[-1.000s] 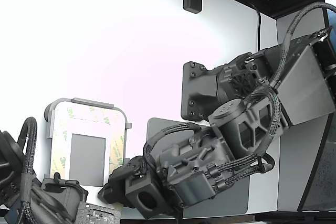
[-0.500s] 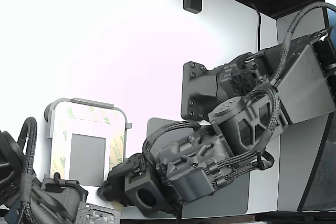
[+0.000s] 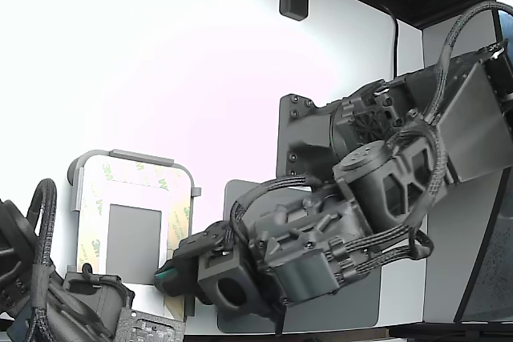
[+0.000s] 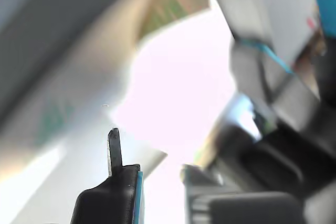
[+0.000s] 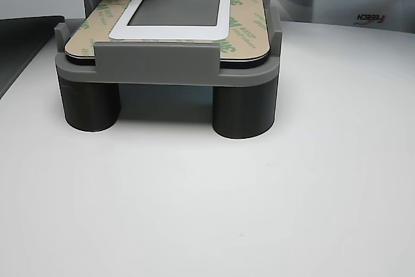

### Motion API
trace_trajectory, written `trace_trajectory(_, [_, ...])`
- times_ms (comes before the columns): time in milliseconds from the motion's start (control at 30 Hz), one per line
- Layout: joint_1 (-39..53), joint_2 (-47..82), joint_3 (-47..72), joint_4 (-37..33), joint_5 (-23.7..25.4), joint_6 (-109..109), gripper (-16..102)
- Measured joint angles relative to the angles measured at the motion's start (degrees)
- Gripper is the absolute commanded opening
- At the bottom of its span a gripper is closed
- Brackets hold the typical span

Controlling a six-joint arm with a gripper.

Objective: Peel off protective film from adhesive tape.

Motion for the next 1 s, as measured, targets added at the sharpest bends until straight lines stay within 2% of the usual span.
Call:
trace_trajectory(33, [-0.4,1.1,-1.0,1.9,0.0,-0.3,97])
trace_trajectory(67, [-0.8,2.3,-1.8,4.0,0.5,-0.3,98])
trace_trajectory(200, [-1.6,7.8,-4.8,14.0,2.5,2.5,99])
trace_trajectory(267, [-2.5,11.2,-4.5,18.3,2.5,3.9,96])
trace_trajectory(333, [-4.1,14.9,-3.0,21.5,1.1,6.0,96])
trace_trajectory(367, [-5.2,16.9,-2.1,22.5,0.3,6.7,100])
trace_trajectory(433, [-8.1,20.3,-1.4,22.9,-2.4,7.9,97])
trace_trajectory(500, [-11.8,22.9,-1.0,22.3,-5.6,10.8,89])
trace_trajectory(567, [-15.7,25.1,-0.4,20.8,-8.7,15.5,49])
trace_trajectory(600, [-17.5,26.5,-0.2,19.7,-9.8,18.7,81])
trace_trajectory(633, [-19.2,28.1,0.4,18.2,-10.4,22.2,96])
trace_trajectory(667, [-20.7,30.0,1.2,16.7,-10.4,26.2,100])
trace_trajectory(767, [-25.5,36.6,4.7,13.2,-9.4,41.2,100])
trace_trajectory(833, [-28.7,41.5,7.5,13.3,-9.4,53.7,100])
trace_trajectory(1000, [-36.7,54.6,15.5,20.6,-12.5,82.4,100])
